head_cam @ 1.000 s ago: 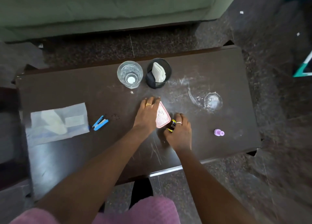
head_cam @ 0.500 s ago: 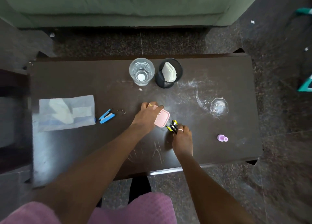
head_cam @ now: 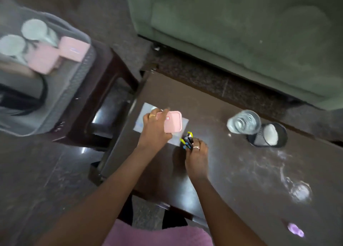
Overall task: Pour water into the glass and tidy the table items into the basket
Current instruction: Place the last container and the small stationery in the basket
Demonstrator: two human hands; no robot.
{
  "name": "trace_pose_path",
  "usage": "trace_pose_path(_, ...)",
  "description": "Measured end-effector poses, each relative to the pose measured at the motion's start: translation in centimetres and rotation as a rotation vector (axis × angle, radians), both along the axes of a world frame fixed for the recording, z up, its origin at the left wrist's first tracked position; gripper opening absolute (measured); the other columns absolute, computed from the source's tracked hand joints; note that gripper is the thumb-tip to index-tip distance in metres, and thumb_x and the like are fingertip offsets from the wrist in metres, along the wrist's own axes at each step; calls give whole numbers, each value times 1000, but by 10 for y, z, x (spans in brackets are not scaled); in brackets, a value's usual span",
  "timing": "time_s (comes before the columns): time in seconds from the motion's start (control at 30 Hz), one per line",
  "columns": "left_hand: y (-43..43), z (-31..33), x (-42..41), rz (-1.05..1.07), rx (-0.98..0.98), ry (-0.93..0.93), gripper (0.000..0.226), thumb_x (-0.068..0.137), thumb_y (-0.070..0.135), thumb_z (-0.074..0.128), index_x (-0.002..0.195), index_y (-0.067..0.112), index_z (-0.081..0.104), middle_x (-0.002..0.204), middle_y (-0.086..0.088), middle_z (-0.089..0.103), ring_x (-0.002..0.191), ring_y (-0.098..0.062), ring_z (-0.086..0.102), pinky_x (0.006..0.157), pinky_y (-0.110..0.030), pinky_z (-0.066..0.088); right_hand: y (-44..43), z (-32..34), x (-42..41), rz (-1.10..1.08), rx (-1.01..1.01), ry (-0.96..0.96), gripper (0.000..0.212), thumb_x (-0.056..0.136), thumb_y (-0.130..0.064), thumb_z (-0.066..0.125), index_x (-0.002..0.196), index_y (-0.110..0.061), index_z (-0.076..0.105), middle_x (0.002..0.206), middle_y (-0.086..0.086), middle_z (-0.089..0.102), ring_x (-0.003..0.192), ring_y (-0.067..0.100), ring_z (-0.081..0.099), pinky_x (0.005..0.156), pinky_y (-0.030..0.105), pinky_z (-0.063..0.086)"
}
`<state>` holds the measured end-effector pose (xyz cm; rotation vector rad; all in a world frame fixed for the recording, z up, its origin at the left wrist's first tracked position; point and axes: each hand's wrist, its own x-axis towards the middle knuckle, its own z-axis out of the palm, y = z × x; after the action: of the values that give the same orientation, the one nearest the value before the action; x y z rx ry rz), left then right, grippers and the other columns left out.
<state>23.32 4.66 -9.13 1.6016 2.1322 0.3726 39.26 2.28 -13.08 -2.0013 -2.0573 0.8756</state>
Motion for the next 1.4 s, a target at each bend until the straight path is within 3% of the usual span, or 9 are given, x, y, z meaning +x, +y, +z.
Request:
trace_pose_path(0.13, 2, 41, -100, 304, 102, 124, 71, 64, 20, 73, 128, 10, 47, 117, -17, 56, 113, -34, 48, 91, -41, 31, 15, 13, -75, 91, 67, 118, 33, 85, -4, 59, 118, -2, 55, 113, 17, 56, 104, 33, 52, 93, 35, 39)
trace_pose_path(0.27, 6, 76, -197, 610, 240, 128, 67, 66, 25, 72, 126, 7, 47, 112, -23, 57, 104, -39, 51, 90, -43, 37, 25, 25, -143, 167, 84, 165, 36, 87, -9, 58, 122, -1, 53, 119, 17, 54, 109, 34, 51, 98, 41, 41)
trace_pose_path(0.47, 15, 72, -287, 826, 16, -75, 84, 71, 42, 75, 136, 7, 35, 134, -24, 41, 123, -36, 41, 102, -41, 36, 32, 39, -218, 198, 57, 255, 39, 88, -8, 56, 126, -2, 50, 123, 17, 50, 114, 33, 49, 98, 45, 43)
trace_pose_path(0.57, 29, 57, -301, 795, -137, -72, 82, 71, 47, 73, 132, 4, 38, 133, -23, 45, 122, -35, 43, 101, -39, 35, 36, 45, -243, 223, 85, 264, 40, 87, -5, 57, 125, -3, 51, 123, 16, 51, 115, 31, 47, 100, 36, 39)
trace_pose_path(0.8, 38, 24, -302, 756, -221, 22, 65, 76, 40, 68, 126, 6, 44, 131, -16, 42, 119, -37, 42, 96, -40, 38, 55, 48, -279, 257, 116, 277, 39, 89, -8, 56, 127, -1, 49, 126, 17, 49, 119, 31, 44, 103, 41, 37)
trace_pose_path(1.0, 32, 7, -298, 656, -169, 66, 84, 84, 47, 58, 142, 0, 20, 140, -21, 33, 126, -34, 30, 104, -39, 24, 69, 52, -296, 329, 157, 264, 39, 90, -9, 56, 127, 0, 49, 125, 18, 50, 117, 31, 46, 100, 38, 39)
trace_pose_path(1.17, 26, 6, -296, 665, -209, 5, 74, 90, 43, 50, 146, 8, 16, 150, -10, 14, 124, -36, 27, 107, -36, 25, 76, 60, -308, 346, 187, 348, 39, 89, -5, 56, 127, 3, 49, 123, 20, 50, 117, 33, 48, 102, 41, 40)
trace_pose_path(1.27, 19, 18, -287, 747, -30, -25, 53, 95, 28, 46, 142, 9, 29, 153, -10, 12, 130, -33, 25, 111, -35, 27, 78, 69, -318, 355, 236, 403, 39, 87, -3, 58, 126, 2, 52, 121, 20, 52, 113, 34, 51, 99, 41, 42)
trace_pose_path(1.4, -17, 42, -259, 852, 311, -149, 42, 87, -8, 42, 125, 7, 53, 138, -18, 39, 123, -32, 41, 104, -28, 30, 79, 86, -342, 509, 308, 452, 40, 81, 2, 57, 120, -5, 58, 118, 15, 58, 108, 34, 52, 95, 34, 41)
